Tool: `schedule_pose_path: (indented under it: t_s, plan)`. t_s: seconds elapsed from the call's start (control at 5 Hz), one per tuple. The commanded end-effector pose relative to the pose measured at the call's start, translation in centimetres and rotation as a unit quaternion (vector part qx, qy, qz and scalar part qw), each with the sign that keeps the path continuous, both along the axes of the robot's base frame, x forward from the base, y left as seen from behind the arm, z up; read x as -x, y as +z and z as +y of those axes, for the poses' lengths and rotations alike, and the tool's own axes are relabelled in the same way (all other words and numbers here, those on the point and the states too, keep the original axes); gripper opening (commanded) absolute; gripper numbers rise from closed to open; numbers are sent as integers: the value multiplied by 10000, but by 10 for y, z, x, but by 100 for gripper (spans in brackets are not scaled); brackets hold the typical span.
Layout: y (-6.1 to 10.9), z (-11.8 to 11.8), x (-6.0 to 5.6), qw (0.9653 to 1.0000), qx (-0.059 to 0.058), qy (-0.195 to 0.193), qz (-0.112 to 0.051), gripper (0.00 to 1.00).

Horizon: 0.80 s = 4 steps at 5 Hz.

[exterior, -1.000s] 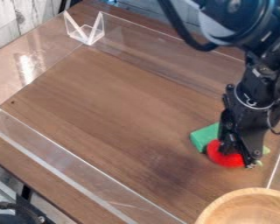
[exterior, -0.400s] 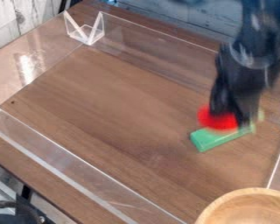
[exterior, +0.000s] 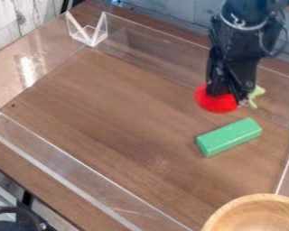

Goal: Move the red object to the left side of the table

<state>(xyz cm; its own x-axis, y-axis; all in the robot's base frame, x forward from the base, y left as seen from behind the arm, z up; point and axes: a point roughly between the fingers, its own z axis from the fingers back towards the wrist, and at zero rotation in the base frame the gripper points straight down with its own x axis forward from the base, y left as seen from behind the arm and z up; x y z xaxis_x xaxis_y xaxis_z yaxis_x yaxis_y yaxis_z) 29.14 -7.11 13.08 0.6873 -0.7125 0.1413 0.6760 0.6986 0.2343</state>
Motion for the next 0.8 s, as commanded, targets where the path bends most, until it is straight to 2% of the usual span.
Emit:
schedule_pose_path:
  t_s: [0.0,0.4,0.6]
  plan:
    - [26,9,-3,9992,134,61,-364,0]
    - [22,27,2,9989,177,129,-408,0]
    - [25,37,2,9987,143,272,-402,0]
